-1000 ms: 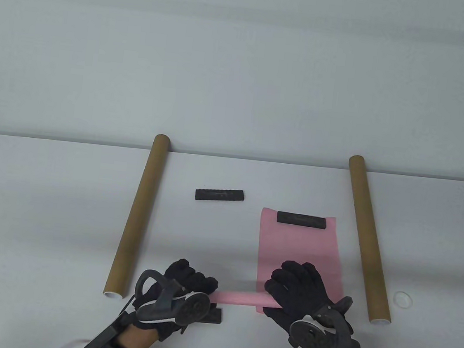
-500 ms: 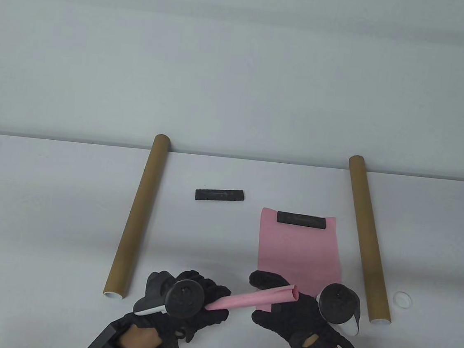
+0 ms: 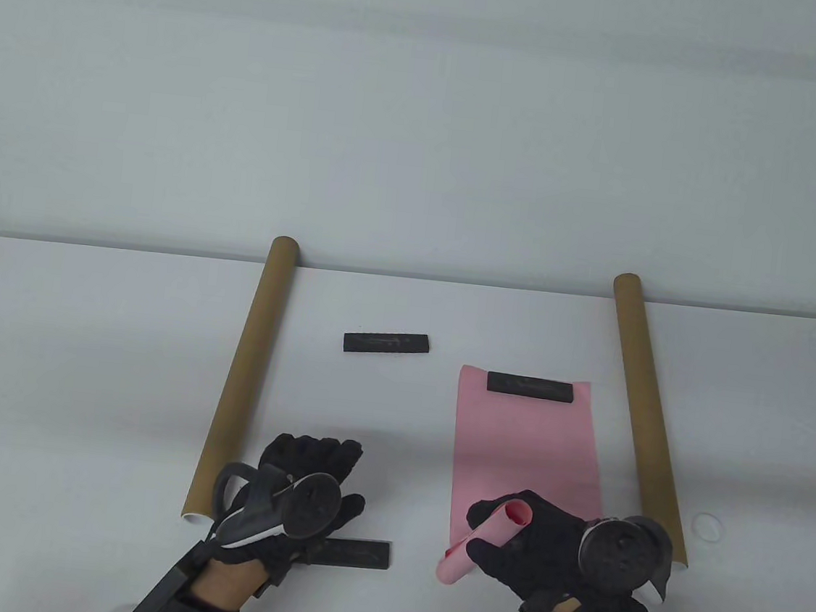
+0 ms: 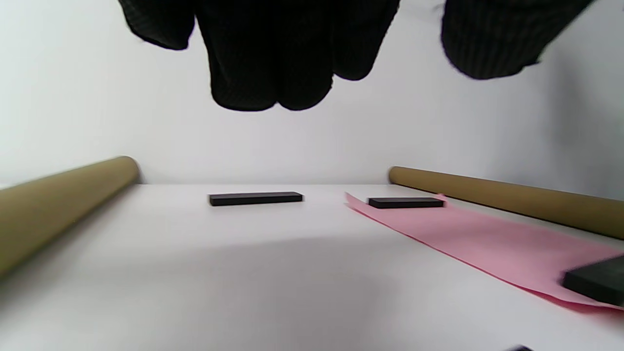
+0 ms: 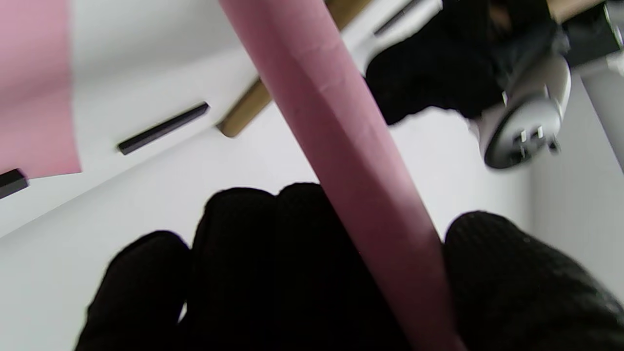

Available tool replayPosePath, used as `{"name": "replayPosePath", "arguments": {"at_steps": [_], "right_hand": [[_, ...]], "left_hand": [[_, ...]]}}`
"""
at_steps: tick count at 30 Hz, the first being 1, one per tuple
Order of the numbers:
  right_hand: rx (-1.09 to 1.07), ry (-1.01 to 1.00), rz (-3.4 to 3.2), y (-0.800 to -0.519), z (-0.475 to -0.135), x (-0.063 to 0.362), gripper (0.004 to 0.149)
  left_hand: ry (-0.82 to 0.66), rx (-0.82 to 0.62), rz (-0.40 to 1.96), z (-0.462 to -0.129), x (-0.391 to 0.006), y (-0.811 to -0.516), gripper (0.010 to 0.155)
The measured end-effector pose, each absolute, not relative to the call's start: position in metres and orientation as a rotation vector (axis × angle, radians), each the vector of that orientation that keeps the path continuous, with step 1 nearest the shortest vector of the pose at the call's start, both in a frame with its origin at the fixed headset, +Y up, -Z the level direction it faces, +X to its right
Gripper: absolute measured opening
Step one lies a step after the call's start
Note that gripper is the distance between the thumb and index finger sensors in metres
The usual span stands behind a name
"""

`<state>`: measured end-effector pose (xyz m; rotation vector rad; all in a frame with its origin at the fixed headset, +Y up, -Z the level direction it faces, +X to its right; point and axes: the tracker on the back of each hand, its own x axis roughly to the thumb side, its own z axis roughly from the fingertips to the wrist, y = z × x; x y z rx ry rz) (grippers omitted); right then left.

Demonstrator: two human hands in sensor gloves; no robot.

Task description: Roll up papers and store in mailing tubes

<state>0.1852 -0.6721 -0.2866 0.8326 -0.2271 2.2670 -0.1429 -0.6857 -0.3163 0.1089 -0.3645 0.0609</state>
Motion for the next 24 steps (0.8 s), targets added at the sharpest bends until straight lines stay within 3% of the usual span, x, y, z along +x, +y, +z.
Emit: {"name": "replayPosePath", "arguments": {"at_steps": [11, 19, 24], "right_hand": [[0.91, -0.019, 2.409, -0.698, -0.294, 0.169, 0.058], [0.919, -0.025, 2.402, -0.698, -0.294, 0.169, 0.058], [0.903, -0.16, 2.378, -0.684, -0.289, 0.174, 0.057]], "left_hand": [[-0.147, 0.059, 0.071, -0.335, -0.179, -0.686, 0.077], [0.011, 0.01, 0.075, -0.348, -0.201, -0.687, 0.08], [0.16, -0.051, 0.063, -0.366, -0.215, -0.688, 0.084]]}}
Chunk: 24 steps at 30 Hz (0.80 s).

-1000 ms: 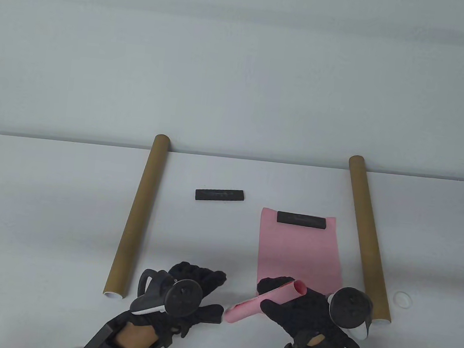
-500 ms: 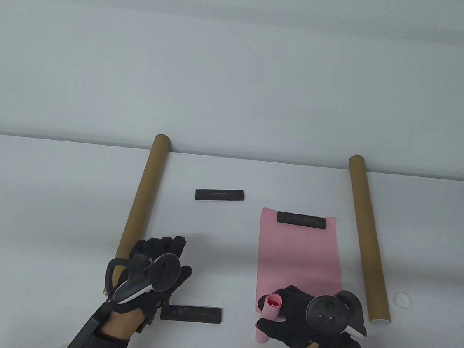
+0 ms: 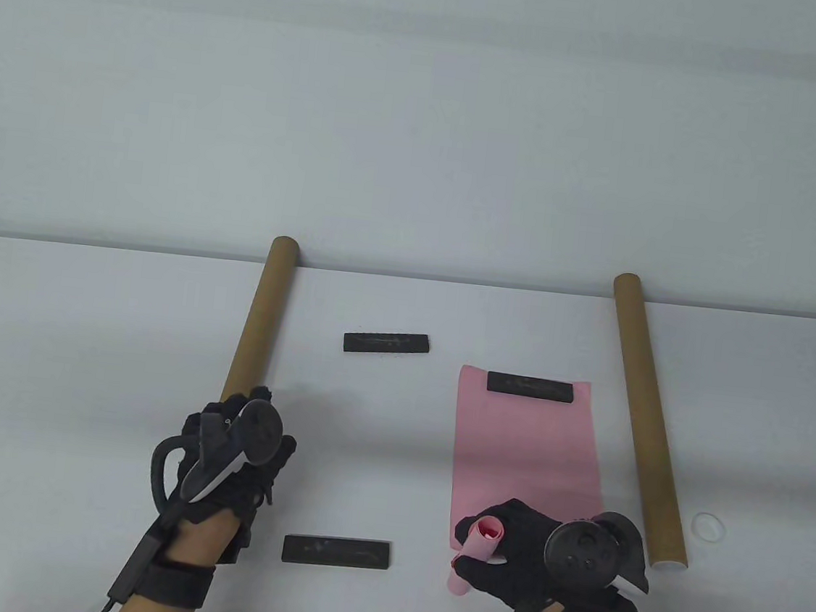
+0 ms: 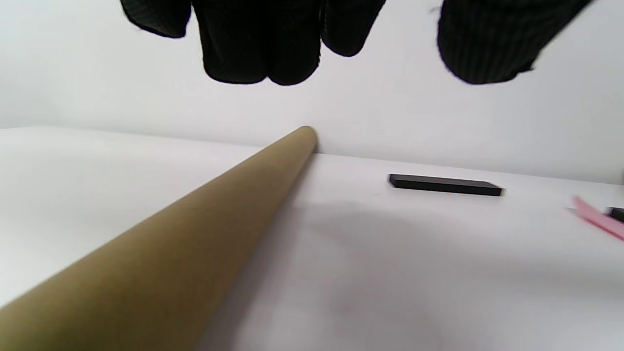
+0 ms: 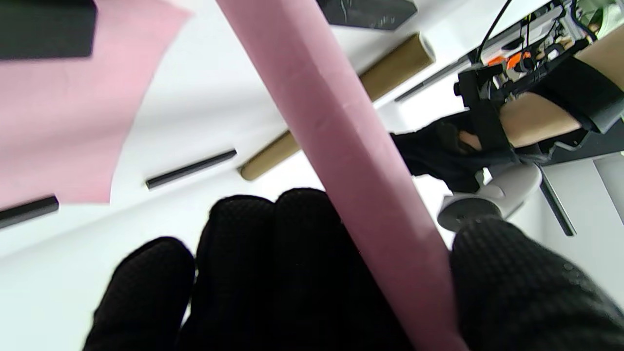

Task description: Roll up papers and store in mailing tubes

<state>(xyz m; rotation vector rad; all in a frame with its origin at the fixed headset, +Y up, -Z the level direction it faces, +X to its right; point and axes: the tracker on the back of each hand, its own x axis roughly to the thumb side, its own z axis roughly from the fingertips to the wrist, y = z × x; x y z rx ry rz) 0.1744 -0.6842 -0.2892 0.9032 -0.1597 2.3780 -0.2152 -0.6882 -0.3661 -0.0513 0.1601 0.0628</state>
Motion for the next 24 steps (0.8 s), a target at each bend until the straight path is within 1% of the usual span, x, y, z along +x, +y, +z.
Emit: {"name": "replayPosePath", "arguments": {"at_steps": [5, 12, 14, 18, 22, 24], "right_hand": [[0.907, -0.249, 2.41, -0.678, -0.285, 0.179, 0.058], [0.934, -0.31, 2.468, -0.675, -0.282, 0.18, 0.058], [0.937, -0.322, 2.474, -0.674, -0.281, 0.18, 0.058], [0.937, -0.325, 2.466, -0.674, -0.281, 0.18, 0.058], [0.941, -0.319, 2.467, -0.674, -0.28, 0.178, 0.058], [0.947, -0.323, 2.471, -0.674, -0.28, 0.178, 0.058]], "left_hand": [[0.288, -0.205, -0.006, -0.394, -0.223, -0.696, 0.094], [0.454, -0.469, -0.093, -0.449, -0.239, -0.718, 0.103], [0.493, -0.52, -0.059, -0.457, -0.243, -0.726, 0.105], [0.559, -0.611, -0.065, -0.468, -0.248, -0.741, 0.109], [0.606, -0.656, -0.039, -0.473, -0.249, -0.753, 0.107], [0.619, -0.668, -0.042, -0.475, -0.248, -0.758, 0.1]]}}
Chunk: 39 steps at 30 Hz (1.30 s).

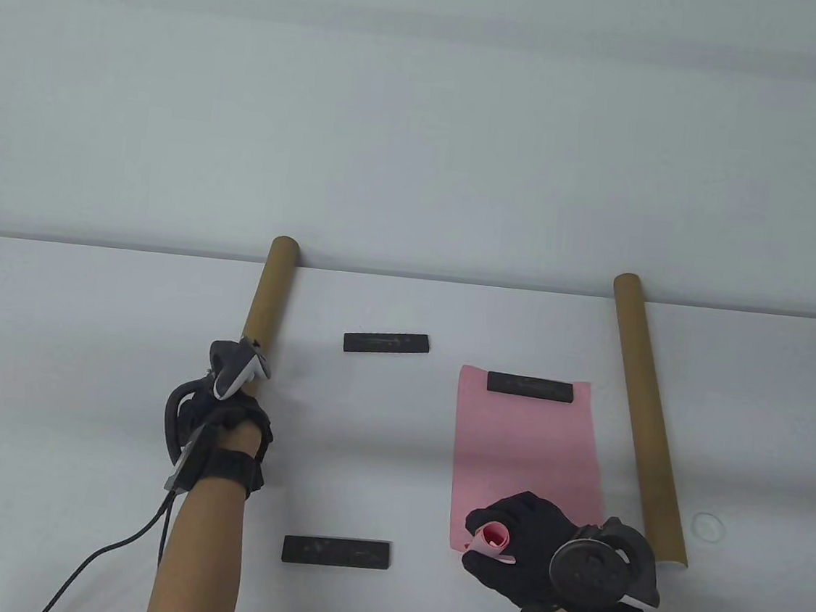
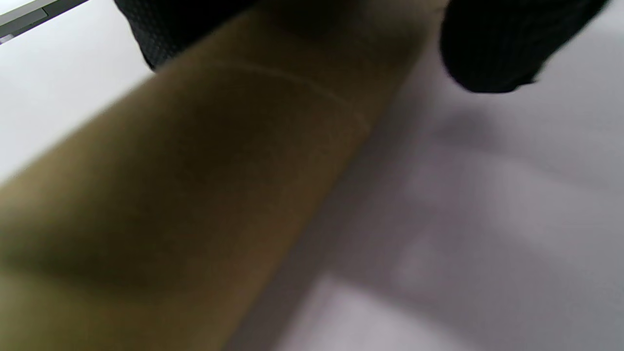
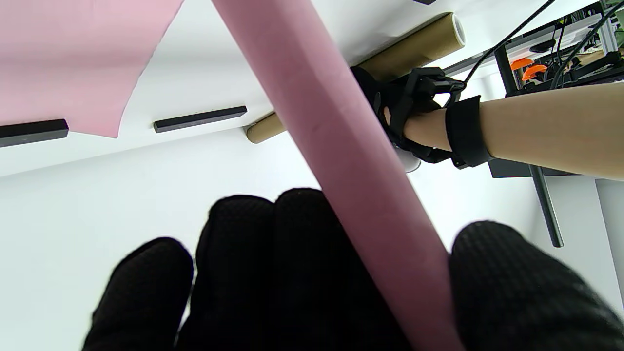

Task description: Roll up papers and store in mailing tubes

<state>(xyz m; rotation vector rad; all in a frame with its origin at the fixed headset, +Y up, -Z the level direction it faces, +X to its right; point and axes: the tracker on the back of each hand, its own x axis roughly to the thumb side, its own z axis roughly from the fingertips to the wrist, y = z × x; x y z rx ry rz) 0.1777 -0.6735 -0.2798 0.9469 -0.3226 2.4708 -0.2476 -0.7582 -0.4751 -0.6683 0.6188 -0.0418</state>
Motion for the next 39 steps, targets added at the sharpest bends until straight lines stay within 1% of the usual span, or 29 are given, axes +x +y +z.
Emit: {"name": "replayPosePath", "arguments": {"at_steps": [2, 5, 9, 10, 14, 18, 19, 20, 22, 24, 27, 32, 34, 36, 38, 39], "right_hand": [[0.949, -0.33, 2.472, -0.673, -0.279, 0.178, 0.058], [0.947, -0.338, 2.469, -0.673, -0.279, 0.178, 0.058], [0.924, -0.34, 2.448, -0.672, -0.28, 0.181, 0.058], [0.919, -0.337, 2.443, -0.672, -0.281, 0.181, 0.058], [0.901, -0.349, 2.442, -0.671, -0.282, 0.186, 0.058], [0.821, -0.362, 2.387, -0.669, -0.286, 0.198, 0.058], [0.802, -0.366, 2.374, -0.668, -0.287, 0.2, 0.058], [0.777, -0.374, 2.363, -0.668, -0.289, 0.204, 0.058], [0.743, -0.377, 2.347, -0.667, -0.291, 0.21, 0.058], [0.71, -0.376, 2.34, -0.668, -0.294, 0.216, 0.058], [0.666, -0.377, 2.339, -0.669, -0.298, 0.223, 0.058], [0.59, -0.381, 2.292, -0.67, -0.303, 0.237, 0.058], [0.544, -0.392, 2.254, -0.67, -0.305, 0.245, 0.058], [0.469, -0.429, 2.217, -0.67, -0.308, 0.259, 0.058], [0.361, -0.486, 2.172, -0.67, -0.31, 0.275, 0.058], [0.34, -0.496, 2.152, -0.67, -0.31, 0.278, 0.058]], "left_hand": [[0.63, -0.654, -0.022, -0.476, -0.249, -0.761, 0.094], [0.644, -0.641, 0.052, -0.475, -0.251, -0.762, 0.092], [0.646, -0.564, 0.069, -0.468, -0.257, -0.751, 0.091], [0.638, -0.569, 0.049, -0.466, -0.258, -0.747, 0.091], [0.623, -0.516, -0.037, -0.448, -0.26, -0.731, 0.092], [0.533, -0.308, -0.154, -0.425, -0.256, -0.706, 0.088], [0.538, -0.247, -0.128, -0.419, -0.256, -0.701, 0.085], [0.505, -0.193, -0.103, -0.413, -0.257, -0.695, 0.083], [0.456, -0.137, -0.128, -0.401, -0.257, -0.685, 0.08], [0.43, -0.039, -0.139, -0.389, -0.255, -0.678, 0.079], [0.394, 0.068, -0.135, -0.371, -0.253, -0.675, 0.078], [0.312, 0.189, -0.147, -0.351, -0.247, -0.678, 0.077], [0.249, 0.187, -0.129, -0.348, -0.247, -0.678, 0.077], [0.196, 0.23, -0.142, -0.342, -0.246, -0.678, 0.077], [0.158, 0.244, -0.114, -0.338, -0.247, -0.678, 0.076], [0.145, 0.248, -0.108, -0.338, -0.247, -0.679, 0.077]]}}
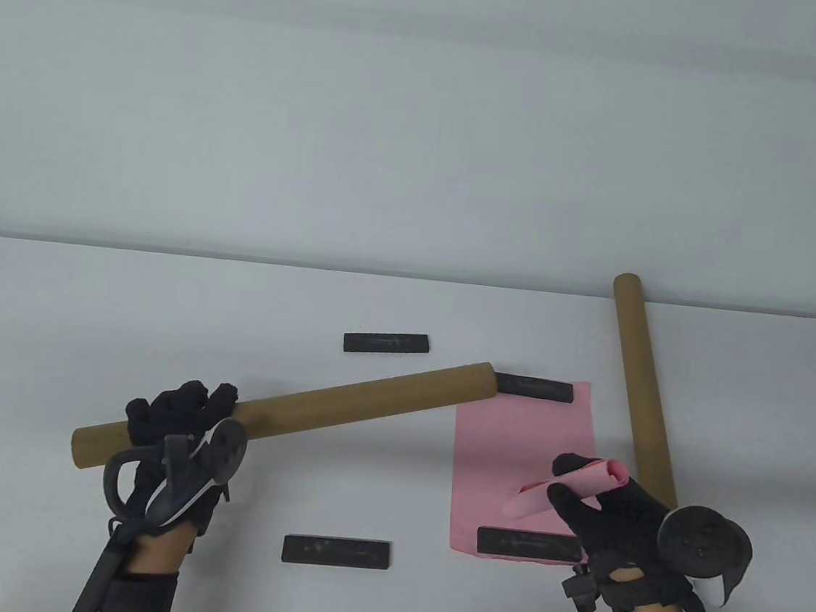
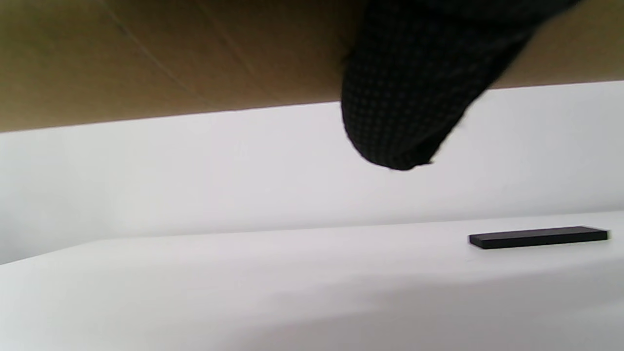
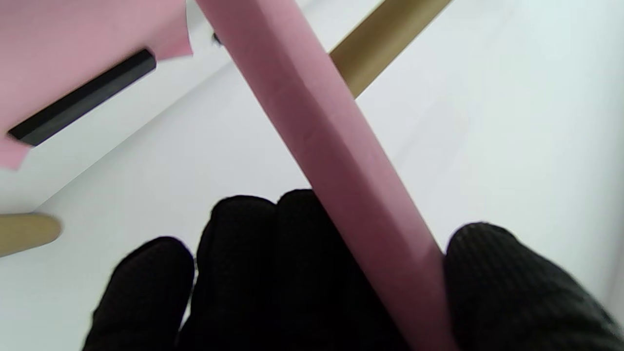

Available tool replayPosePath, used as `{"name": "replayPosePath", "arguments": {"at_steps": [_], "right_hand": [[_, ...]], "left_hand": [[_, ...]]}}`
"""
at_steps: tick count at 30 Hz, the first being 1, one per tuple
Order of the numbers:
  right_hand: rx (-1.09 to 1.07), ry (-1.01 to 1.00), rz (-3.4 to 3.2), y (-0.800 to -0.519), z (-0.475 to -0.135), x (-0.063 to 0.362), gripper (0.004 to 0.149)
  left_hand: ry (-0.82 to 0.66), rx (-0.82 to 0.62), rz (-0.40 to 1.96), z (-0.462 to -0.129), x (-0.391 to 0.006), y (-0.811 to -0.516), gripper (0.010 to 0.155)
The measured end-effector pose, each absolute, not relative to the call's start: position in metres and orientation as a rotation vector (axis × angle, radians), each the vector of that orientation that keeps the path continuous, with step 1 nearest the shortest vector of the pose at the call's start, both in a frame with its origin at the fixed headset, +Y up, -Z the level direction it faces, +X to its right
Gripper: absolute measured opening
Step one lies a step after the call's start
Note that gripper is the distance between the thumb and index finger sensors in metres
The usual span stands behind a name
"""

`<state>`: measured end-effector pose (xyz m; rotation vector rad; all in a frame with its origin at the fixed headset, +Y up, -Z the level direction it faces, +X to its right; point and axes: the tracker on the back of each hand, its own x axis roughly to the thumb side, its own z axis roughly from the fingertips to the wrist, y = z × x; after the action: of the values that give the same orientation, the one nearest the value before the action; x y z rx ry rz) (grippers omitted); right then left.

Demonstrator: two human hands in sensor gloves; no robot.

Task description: Roll up papers and store in mailing tubes

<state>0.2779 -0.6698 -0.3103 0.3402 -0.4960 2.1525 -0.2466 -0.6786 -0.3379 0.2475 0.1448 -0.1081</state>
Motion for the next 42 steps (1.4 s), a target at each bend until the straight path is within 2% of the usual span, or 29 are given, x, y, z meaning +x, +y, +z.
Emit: {"name": "replayPosePath", "arguments": {"at_steps": [6, 15, 23, 29, 32, 35, 38, 40, 42], "right_hand": [[0.152, -0.584, 1.903, -0.67, -0.308, 0.309, 0.057], [0.18, -0.448, 1.551, -0.682, -0.315, 0.321, 0.056], [0.237, -0.332, 1.365, -0.692, -0.322, 0.313, 0.057], [0.325, -0.179, 1.322, -0.704, -0.327, 0.284, 0.059], [0.368, -0.098, 1.422, -0.706, -0.327, 0.267, 0.07], [0.413, -0.006, 1.444, -0.707, -0.329, 0.262, 0.099], [0.316, -0.125, 1.421, -0.705, -0.328, 0.279, 0.109], [0.263, -0.241, 1.405, -0.699, -0.325, 0.296, 0.107], [0.207, -0.392, 1.467, -0.689, -0.317, 0.314, 0.099]], "left_hand": [[0.038, 0.246, -0.065, -0.338, -0.244, -0.683, 0.076], [-0.064, 0.265, 0.005, -0.336, -0.236, -0.683, 0.076], [-0.096, 0.267, 0.076, -0.332, -0.233, -0.681, 0.077], [-0.146, 0.265, 0.117, -0.33, -0.223, -0.68, 0.077], [-0.155, 0.258, 0.141, -0.329, -0.219, -0.68, 0.077], [-0.153, 0.257, 0.138, -0.329, -0.219, -0.682, 0.077], [-0.146, 0.249, 0.13, -0.33, -0.222, -0.684, 0.077], [-0.143, 0.247, 0.129, -0.331, -0.223, -0.684, 0.077], [-0.145, 0.247, 0.128, -0.331, -0.223, -0.684, 0.077]]}}
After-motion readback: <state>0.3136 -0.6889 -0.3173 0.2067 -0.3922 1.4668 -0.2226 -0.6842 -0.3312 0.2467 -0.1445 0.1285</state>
